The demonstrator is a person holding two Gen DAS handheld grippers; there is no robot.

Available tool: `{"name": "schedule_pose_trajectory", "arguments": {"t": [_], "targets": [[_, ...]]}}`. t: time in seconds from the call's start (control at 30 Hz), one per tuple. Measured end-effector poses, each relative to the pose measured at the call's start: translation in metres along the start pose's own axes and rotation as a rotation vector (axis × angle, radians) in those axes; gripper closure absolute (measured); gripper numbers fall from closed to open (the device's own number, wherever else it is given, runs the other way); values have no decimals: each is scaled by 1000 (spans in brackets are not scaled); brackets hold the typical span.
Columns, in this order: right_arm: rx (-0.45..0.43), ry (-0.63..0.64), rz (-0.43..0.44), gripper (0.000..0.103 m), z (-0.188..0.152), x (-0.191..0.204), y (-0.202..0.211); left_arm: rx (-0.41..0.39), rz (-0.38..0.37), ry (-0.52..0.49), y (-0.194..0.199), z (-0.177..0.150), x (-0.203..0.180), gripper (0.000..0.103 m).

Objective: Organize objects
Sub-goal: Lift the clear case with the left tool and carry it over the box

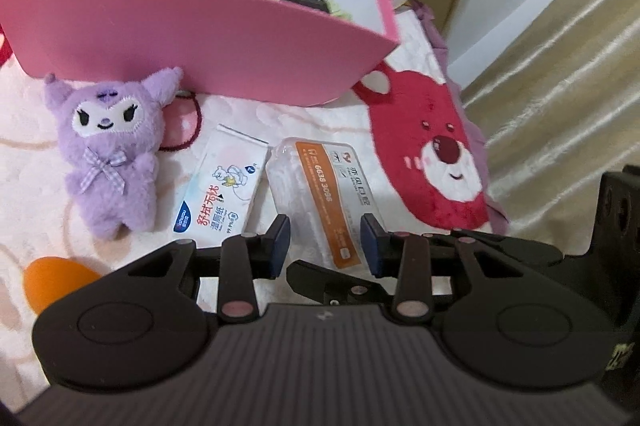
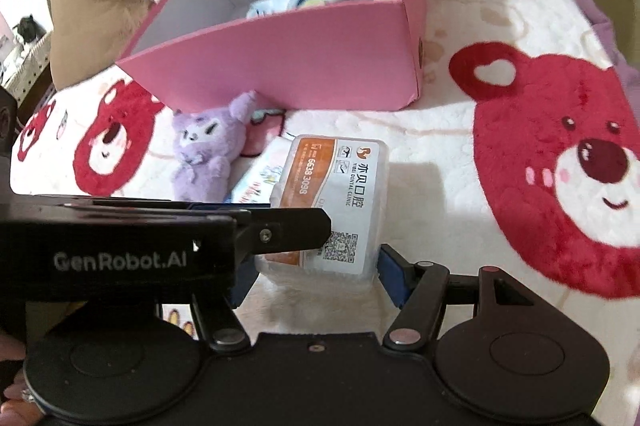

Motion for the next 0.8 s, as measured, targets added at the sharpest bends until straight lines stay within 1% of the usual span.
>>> {"name": "schedule_pose_trajectory", "arguments": {"t": [0.17, 0.23, 0.33, 0.47, 0.53, 0.67, 0.8], "targets": [[-86, -4, -19, 35, -1, 12, 27, -21, -13, -74, 26, 4, -15, 67], [-115, 8, -29, 35, 2, 18, 36, -35, -18, -89, 37, 8, -20, 67], [-139, 44, -43, 35, 9, 29, 49, -62, -18, -102, 52, 13, -28, 66], [-165, 69, -41, 35, 24, 41, 65, -104, -18, -127, 75, 24, -36, 66], [-181, 85, -44, 35, 33, 49, 71, -122, -19, -126, 85, 34, -38, 66], [-217, 108, -33, 35, 63, 64, 84, -153, -3, -141, 109, 63, -45, 67], [-267, 159, -32, 35, 96, 78, 94, -188, 11, -179, 131, 99, -50, 66]]}}
Point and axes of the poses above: each gripper's, at about its wrist camera, not at the fingertips, and y roughly against the way its jaws point, x to its left, z to its top, the point moved 5 cm from there along -y, roughly the way its jaws point, and after that the axes turned 2 degrees about -x, right-handed, at the moved point
